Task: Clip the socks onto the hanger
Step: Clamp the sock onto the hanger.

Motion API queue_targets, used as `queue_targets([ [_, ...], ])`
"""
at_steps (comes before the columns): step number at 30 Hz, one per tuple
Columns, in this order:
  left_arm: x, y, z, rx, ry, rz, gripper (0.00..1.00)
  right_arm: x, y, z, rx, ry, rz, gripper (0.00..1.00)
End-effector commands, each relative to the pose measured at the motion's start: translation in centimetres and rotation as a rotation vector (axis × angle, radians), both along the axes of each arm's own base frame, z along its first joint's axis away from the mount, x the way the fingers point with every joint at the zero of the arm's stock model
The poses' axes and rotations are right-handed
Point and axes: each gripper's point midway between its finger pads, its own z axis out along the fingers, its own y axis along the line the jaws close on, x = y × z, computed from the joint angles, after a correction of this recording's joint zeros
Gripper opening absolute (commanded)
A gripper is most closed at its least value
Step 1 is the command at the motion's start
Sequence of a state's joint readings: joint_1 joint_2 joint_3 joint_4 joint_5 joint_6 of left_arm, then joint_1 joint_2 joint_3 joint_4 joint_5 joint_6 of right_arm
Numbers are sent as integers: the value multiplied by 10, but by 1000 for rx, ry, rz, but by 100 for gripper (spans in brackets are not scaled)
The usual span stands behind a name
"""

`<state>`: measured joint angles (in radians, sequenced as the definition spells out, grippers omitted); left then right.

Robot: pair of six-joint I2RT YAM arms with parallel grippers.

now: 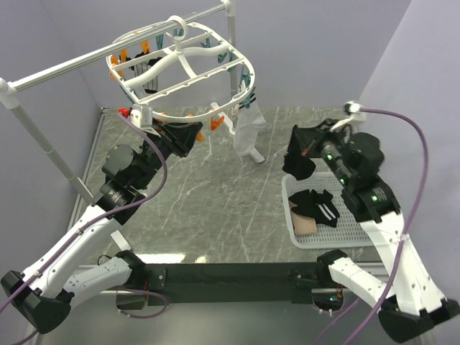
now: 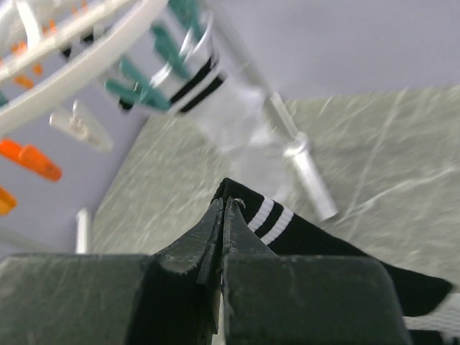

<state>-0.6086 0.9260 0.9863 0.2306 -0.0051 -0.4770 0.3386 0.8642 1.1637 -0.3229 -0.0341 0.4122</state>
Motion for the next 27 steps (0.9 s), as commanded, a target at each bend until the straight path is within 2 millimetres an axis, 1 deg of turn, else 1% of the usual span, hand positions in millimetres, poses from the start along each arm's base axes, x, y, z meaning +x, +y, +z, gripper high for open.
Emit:
queue_targets([
  [1,-10,-2,35,-38,-105,-18,20,-1,30,4,49,24,69,0],
  [2,-12,-3,37,-44,-118,-21,20,-2,36,4,65,29,81,0],
  [3,-13,-5,37,-47,-120,-28,20,-1,44,0,64,38,99,0],
  [4,-14,-8,36,-49,-121,-39,20,-5,56,-1,68,40,137,0],
  [5,-16,-11,34,-49,-123,-47,20,-6,62,-1,71,44,152,0],
  [6,-17,-13,35,-53,-127,-55,20,-6,70,-6,78,61,169,0],
  [8,-17,-16,30,-56,-115,-40,19,-11,85,-3,103,55,212,0],
  [9,-16,-15,30,-62,-116,-24,19,-11,92,-6,105,64,227,0],
  [10,-16,-17,29,-62,-113,-22,19,-9,94,-6,109,64,214,0],
  [11,-19,-20,27,-57,-114,-27,19,-11,102,-4,118,61,237,0],
  [12,-18,-21,25,-58,-113,-20,19,-8,110,-3,118,70,246,0],
  [14,-18,-22,24,-64,-112,5,19,-10,125,-3,124,84,272,0],
  [16,-19,-21,25,-85,-116,30,18,-7,141,0,130,96,286,0],
  [17,-18,-22,23,-83,-115,39,18,-4,143,-2,133,112,261,0],
  [18,-17,-22,22,-86,-117,50,18,-3,153,-1,131,126,272,0],
  [20,-16,-24,20,-88,-119,75,18,0,160,-3,146,159,257,0],
  [21,-17,-25,20,-89,-120,85,18,5,163,-3,157,169,246,0],
  [22,-17,-30,16,-84,-113,81,18,5,164,-3,170,179,243,0],
  [23,-16,-29,16,-81,-117,102,18,4,166,0,193,185,246,0],
  [26,-17,-33,9,-65,-112,114,18,3,170,1,228,203,245,0],
  [27,-16,-31,8,-70,-110,132,18,4,170,0,236,208,240,0],
])
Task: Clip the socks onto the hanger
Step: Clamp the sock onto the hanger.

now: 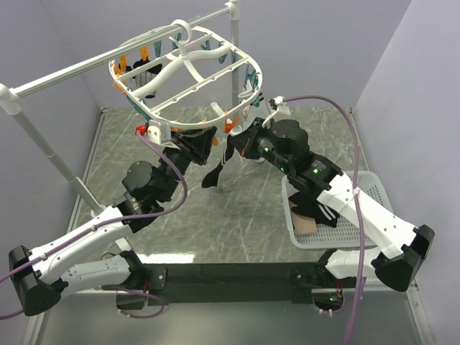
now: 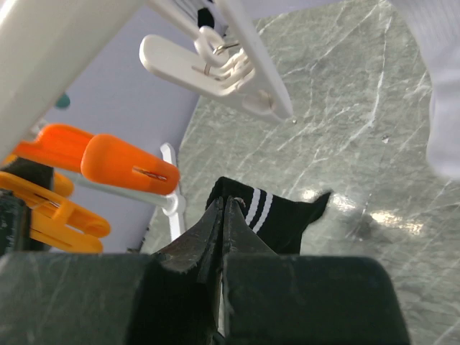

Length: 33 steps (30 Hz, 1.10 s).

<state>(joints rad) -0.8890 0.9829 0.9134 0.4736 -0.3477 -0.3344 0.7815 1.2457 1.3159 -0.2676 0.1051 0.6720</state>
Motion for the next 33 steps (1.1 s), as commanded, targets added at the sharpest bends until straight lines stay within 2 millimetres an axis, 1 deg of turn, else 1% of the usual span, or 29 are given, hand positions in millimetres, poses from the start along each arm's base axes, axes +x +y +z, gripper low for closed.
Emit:
queue_targets([
  [1,-3,3,8,-27,-36,43,18,0,-2,40,123,-31,-46,0],
  [3,-3,4,6,-24,-39,69,18,-1,0,41,144,-20,-48,0],
  [7,-3,-7,1,17,-43,85,18,-6,8,40,160,1,-25,0],
  [9,-3,-10,2,22,-47,99,18,-9,11,41,163,5,-19,0],
  [13,-2,-14,0,36,-40,141,17,-12,10,43,165,5,-29,0],
  [17,-1,-18,-3,37,-38,136,17,-18,5,41,166,1,-35,0],
  [20,0,-22,-4,44,-37,128,17,-21,6,42,171,0,-27,0],
  [26,0,-28,-7,64,-41,127,17,-20,7,48,172,-13,-30,0],
  [30,-1,-32,-6,67,-47,121,17,-17,9,45,161,-7,-35,0],
  [33,-2,-32,-4,70,-54,122,17,-17,9,47,168,-9,-35,0],
])
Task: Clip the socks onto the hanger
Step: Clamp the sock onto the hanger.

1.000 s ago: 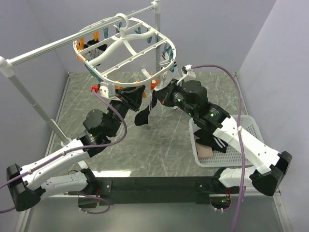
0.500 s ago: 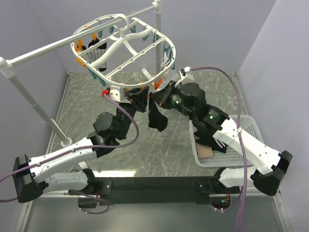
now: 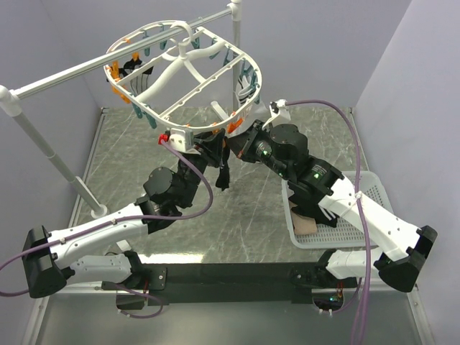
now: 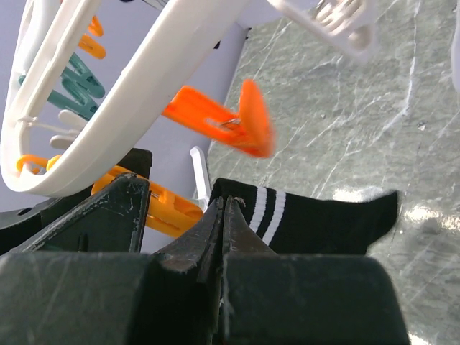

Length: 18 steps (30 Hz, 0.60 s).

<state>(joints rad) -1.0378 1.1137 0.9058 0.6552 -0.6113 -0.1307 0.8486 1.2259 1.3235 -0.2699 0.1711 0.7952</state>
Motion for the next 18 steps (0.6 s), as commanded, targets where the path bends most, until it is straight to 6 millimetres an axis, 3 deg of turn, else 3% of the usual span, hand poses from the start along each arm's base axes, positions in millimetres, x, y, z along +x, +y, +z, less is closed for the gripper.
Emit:
queue_targets([
  [1,-10,-11,14,4,-37,-39,17,0,-1,32,57,-52,-18,0],
  [18,-11,-18,7,54,-53,-3,17,-1,3,41,73,-54,-13,0],
])
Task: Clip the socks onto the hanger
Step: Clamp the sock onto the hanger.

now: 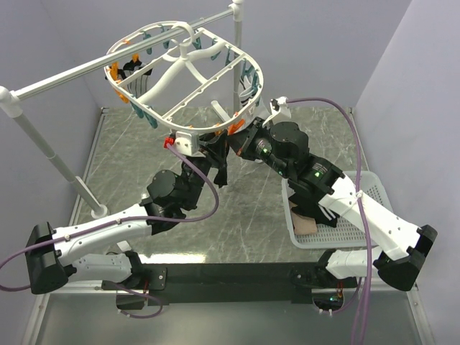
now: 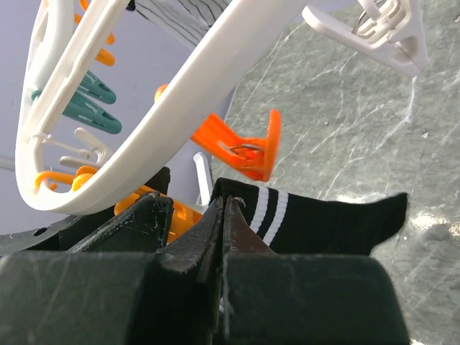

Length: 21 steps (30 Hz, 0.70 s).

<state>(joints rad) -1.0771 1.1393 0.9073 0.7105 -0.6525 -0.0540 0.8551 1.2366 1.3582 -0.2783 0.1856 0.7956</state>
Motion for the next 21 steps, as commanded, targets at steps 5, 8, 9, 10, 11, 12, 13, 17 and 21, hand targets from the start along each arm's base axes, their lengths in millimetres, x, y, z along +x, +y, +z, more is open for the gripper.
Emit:
queue_targets([
  [5,-6,-11,1,67,-41,1,17,-3,-4,38,72,-60,-16,0],
  [8,-7,-10,1,90,-54,17,17,-4,-4,40,67,-61,-14,0],
  [9,-8,-9,1,104,-62,23,17,-4,-4,41,71,-61,-15,0],
  [10,-9,-8,2,103,-71,23,17,-4,-4,42,72,-61,-12,0],
  [11,-9,-7,2,108,-75,26,17,-5,-4,44,74,-63,-12,0],
  [12,-10,-6,1,118,-83,28,17,-5,-4,45,77,-63,-10,0],
  [13,-10,-6,1,120,-87,29,17,-5,-4,47,80,-62,-12,0],
  [17,-13,-9,0,126,-95,6,17,-6,-3,52,92,-67,-5,0],
  [21,-13,-13,-4,118,-79,-12,18,-6,0,52,94,-63,5,0],
])
